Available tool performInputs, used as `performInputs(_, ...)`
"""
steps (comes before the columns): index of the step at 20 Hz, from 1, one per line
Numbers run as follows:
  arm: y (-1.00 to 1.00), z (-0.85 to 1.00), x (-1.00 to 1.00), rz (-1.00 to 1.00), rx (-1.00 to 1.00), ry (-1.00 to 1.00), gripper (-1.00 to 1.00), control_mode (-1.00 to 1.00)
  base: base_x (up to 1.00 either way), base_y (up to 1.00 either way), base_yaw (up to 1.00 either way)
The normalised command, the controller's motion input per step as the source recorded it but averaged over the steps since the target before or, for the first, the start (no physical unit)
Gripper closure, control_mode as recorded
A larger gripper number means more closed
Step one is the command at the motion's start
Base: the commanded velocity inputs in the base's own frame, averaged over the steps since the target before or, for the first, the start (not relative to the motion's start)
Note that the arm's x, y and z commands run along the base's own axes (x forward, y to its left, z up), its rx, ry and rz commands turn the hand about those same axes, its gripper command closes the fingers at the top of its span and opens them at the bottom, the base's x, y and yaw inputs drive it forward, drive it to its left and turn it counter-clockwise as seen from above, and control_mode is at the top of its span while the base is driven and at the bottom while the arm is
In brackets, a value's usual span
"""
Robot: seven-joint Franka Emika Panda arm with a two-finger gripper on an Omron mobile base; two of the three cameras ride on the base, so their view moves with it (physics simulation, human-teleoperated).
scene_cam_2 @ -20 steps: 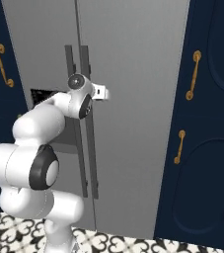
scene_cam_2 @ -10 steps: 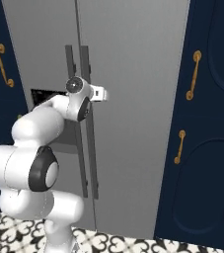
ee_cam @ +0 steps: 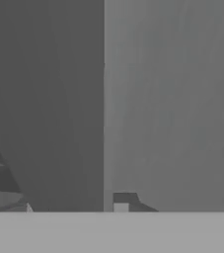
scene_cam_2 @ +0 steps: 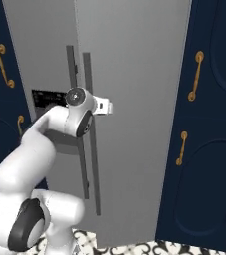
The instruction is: Take the strawberry from the fridge and place it on top of the pancake, located on the dining counter.
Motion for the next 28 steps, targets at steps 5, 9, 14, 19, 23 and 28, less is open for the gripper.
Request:
performInputs(5,-1.00,-0.03,-1.00,0.00,0.07,0.16,1.00,-1.00,0.00,0.00,0.00)
performInputs(9,-1.00,0.00,-0.98,0.00,0.15,0.22,-1.00,-1.00,0.00,0.00,0.00)
performInputs(14,-1.00,0.00,-1.00,-0.02,0.16,0.06,-1.00,-1.00,0.00,0.00,0.00)
performInputs(19,-0.28,0.42,-1.00,-0.02,-0.02,0.00,-1.00,-1.00,0.00,0.00,0.00)
performInputs(23,0.77,0.09,-0.59,-0.01,-0.59,0.17,-1.00,-1.00,0.00,0.00,0.00)
performInputs(28,0.52,0.00,0.32,0.00,-0.65,0.52,-1.00,-1.00,0.00,0.00,0.00)
